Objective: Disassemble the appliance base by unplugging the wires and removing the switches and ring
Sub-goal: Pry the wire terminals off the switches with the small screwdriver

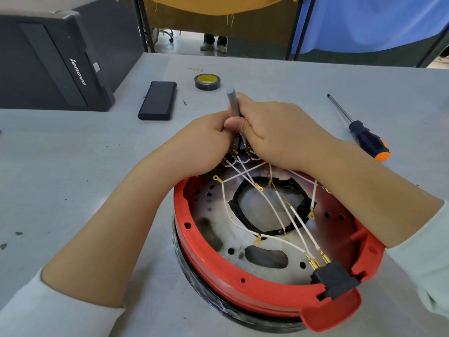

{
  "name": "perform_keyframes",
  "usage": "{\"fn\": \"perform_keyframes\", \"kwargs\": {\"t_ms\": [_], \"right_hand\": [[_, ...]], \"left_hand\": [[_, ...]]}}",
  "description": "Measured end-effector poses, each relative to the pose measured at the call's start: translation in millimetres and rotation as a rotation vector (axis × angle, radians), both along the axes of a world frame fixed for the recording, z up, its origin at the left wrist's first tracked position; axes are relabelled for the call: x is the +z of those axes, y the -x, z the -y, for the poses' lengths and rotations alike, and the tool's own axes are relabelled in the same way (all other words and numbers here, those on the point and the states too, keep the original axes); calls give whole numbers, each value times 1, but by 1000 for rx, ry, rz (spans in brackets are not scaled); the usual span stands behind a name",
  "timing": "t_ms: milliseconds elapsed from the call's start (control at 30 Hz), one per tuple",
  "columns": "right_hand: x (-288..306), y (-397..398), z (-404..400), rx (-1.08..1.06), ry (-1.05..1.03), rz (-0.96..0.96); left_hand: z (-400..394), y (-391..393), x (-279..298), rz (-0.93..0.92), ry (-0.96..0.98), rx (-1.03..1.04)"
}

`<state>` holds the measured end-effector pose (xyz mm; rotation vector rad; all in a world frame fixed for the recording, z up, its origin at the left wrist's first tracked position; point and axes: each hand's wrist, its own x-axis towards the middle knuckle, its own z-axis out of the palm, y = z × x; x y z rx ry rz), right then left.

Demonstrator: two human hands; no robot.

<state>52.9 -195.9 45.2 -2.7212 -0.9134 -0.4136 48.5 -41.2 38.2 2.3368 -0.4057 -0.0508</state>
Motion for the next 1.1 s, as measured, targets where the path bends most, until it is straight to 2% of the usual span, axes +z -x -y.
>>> {"fn": "perform_keyframes", "kwargs": {"t_ms": [167, 367, 733, 1100], "right_hand": [[3, 2, 3, 19, -182, -53], [3, 3, -2, 12, -32, 21], [5, -7, -4, -95, -206, -190], [6, 8, 0, 26, 28, 152]], "left_hand": [[1, -1, -1, 3, 4, 14], [1, 0, 0, 14, 7, 5], [1, 0, 1, 35, -10, -24], [0, 4, 4, 28, -12, -29]]}}
